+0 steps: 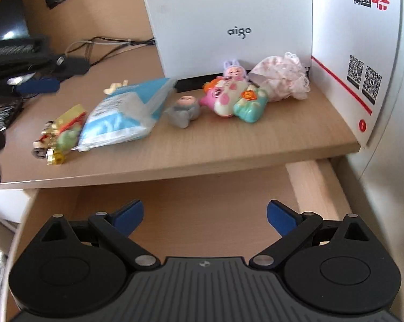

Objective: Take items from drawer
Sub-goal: 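Carry the purple snowflake to the desktop and open the left tool, then bring both tools to the drawer front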

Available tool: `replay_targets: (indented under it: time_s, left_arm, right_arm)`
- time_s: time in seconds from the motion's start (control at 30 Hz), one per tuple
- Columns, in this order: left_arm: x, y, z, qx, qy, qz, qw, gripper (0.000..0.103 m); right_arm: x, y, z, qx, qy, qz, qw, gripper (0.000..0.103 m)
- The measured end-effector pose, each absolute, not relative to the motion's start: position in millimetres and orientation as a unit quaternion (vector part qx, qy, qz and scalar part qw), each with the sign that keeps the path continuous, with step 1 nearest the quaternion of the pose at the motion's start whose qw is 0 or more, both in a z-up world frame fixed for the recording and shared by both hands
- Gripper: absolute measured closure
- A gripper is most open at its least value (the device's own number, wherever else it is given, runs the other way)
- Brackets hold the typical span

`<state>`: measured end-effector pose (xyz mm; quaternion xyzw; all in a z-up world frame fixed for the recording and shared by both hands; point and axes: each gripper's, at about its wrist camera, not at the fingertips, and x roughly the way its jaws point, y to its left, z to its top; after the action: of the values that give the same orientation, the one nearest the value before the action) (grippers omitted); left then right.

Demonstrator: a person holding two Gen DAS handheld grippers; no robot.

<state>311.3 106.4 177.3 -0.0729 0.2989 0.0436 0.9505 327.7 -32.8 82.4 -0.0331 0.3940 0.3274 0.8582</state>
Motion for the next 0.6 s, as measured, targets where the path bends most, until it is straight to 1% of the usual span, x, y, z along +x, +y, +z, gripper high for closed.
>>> replay_targets:
  time_s: [0.17, 0.37, 0.43, 0.47, 0.6]
  left_arm:
    - [243, 85, 172, -0.062, 0.32, 0.05, 0.944, 0.033]
    - [151, 73, 165, -0.103, 0.306, 0.097, 0.942, 0.033]
    - [121, 71, 163, -0.116, 0.292, 0.102, 0.944, 0.033]
    - [106, 68, 161, -0.116, 0.286, 0.108, 0.945, 0.033]
    - [52, 57, 152, -0.137, 0.271, 0.122, 0.945, 0.033]
  right_arm:
    - [296, -40, 103, -0.04, 0.373, 0.343, 0.861, 0.004]
    - [225, -56, 138, -0.058, 0.333, 0.345, 0.875, 0.004]
    - [195, -66, 148, -0.061, 0.317, 0.347, 0.881, 0.002]
    - [180, -71, 152, -0.063, 0.307, 0.349, 0.883, 0.0]
    - [125, -91, 161, -0.085, 0.278, 0.348, 0.892, 0.0]
